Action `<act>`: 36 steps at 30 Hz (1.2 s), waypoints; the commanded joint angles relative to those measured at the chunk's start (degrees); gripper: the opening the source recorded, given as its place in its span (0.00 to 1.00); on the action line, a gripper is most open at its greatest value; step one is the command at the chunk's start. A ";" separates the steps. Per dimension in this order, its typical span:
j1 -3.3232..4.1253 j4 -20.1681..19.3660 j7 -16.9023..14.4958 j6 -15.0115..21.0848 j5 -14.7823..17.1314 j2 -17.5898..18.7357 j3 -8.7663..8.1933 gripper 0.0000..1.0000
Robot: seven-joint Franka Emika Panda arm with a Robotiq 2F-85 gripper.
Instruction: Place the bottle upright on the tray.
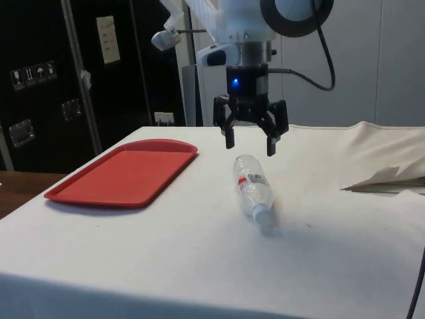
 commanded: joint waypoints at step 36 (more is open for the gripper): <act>0.06 -0.23 -17.53 0.06 0.06 0.23 -0.63 1.00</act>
